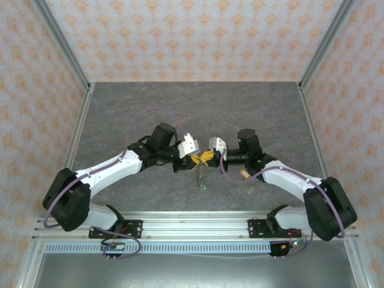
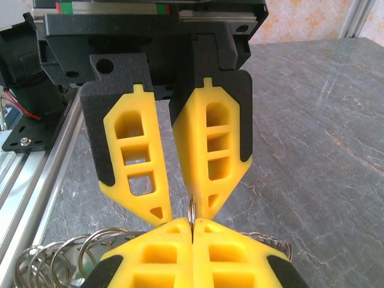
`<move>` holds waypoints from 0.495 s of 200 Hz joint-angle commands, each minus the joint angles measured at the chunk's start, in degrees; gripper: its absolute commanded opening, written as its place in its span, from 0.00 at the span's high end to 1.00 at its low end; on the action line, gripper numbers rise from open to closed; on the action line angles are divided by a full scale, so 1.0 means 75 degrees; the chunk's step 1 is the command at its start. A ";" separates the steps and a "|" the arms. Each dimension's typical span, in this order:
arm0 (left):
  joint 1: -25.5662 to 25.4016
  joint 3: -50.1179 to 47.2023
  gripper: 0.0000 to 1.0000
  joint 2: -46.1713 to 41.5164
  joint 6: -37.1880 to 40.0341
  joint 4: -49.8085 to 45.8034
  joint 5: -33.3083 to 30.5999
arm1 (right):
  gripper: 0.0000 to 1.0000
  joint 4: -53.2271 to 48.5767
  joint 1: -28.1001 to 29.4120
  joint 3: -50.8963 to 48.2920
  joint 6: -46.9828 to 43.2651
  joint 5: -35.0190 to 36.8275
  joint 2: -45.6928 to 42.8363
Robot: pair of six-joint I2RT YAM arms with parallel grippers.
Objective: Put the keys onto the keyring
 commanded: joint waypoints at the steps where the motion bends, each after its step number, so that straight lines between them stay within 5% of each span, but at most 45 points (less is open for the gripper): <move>1: 0.0054 -0.0095 0.80 -0.0118 -0.0218 0.0588 0.0216 | 1.00 0.0641 -0.0032 -0.0010 0.0173 -0.0491 0.0040; 99: 0.0095 -0.0048 0.88 -0.0158 -0.0012 0.0240 0.0238 | 1.00 0.0690 -0.0113 0.0054 0.0195 -0.0590 0.0205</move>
